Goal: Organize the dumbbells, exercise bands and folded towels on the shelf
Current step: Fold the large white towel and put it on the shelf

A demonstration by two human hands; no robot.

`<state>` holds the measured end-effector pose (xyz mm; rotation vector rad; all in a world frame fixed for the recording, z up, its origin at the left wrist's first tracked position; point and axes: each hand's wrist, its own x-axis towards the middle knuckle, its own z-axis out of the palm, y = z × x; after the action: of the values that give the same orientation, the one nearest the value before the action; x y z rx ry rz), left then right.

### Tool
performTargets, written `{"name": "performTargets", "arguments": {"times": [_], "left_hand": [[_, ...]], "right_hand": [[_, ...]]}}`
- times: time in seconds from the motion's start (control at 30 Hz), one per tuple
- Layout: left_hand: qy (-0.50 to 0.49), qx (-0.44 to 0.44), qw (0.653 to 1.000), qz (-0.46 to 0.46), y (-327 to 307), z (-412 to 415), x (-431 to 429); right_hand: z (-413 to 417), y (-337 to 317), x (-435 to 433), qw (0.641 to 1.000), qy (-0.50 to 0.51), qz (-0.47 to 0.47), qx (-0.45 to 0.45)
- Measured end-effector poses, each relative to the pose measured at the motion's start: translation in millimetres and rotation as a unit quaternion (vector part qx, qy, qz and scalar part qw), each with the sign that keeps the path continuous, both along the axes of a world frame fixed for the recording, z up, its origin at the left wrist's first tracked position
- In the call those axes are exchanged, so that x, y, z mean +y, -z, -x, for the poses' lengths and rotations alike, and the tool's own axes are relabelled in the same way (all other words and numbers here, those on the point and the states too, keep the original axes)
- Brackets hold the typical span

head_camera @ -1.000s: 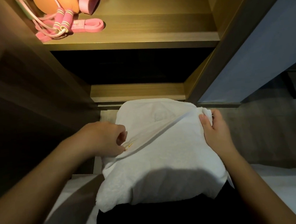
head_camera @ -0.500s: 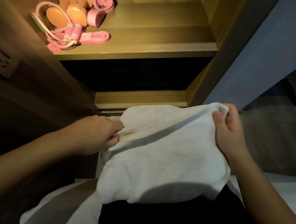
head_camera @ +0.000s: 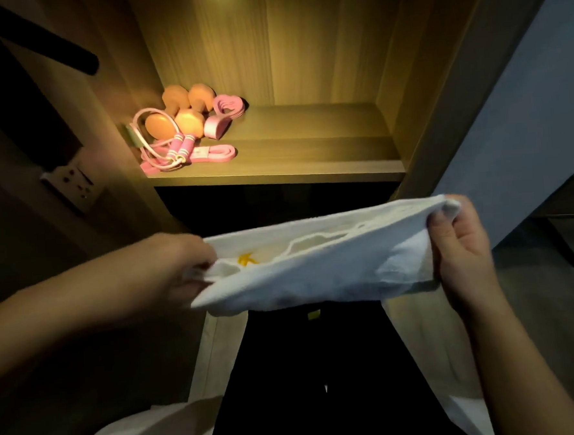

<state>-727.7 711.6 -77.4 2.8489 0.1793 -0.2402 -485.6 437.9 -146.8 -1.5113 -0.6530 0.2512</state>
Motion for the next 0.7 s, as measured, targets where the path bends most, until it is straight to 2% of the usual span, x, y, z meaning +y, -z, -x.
{"name": "performTargets", "arguments": {"times": [0.07, 0.2, 0.4, 0.53, 0.63, 0.7], "left_hand": [[-0.001, 0.018, 1.000, -0.022, 14, 7, -8], [-0.077, 0.013, 0.996, 0.053, 35, 21, -34], [-0.103, 0.064, 0.989, 0.084, 97, 51, -70], [-0.058, -0.029, 0.998, 0.008, 120, 81, -87], [-0.025, -0.088, 0.993, -0.074, 129, 91, -91], [-0.030, -0.090, 0.989, -0.111, 132, 94, -92]], "right_hand": [[8, 12, -7, 0.999, -0.028, 0.030, 0.015], [17, 35, -37, 0.989, -0.108, 0.058, 0.082], [29, 85, -81, 0.940, -0.217, 0.162, 0.208], [42, 98, -96, 0.913, -0.248, 0.206, 0.250], [43, 95, -98, 0.918, -0.243, 0.201, 0.240], [41, 92, -97, 0.926, -0.231, 0.193, 0.229]]}}
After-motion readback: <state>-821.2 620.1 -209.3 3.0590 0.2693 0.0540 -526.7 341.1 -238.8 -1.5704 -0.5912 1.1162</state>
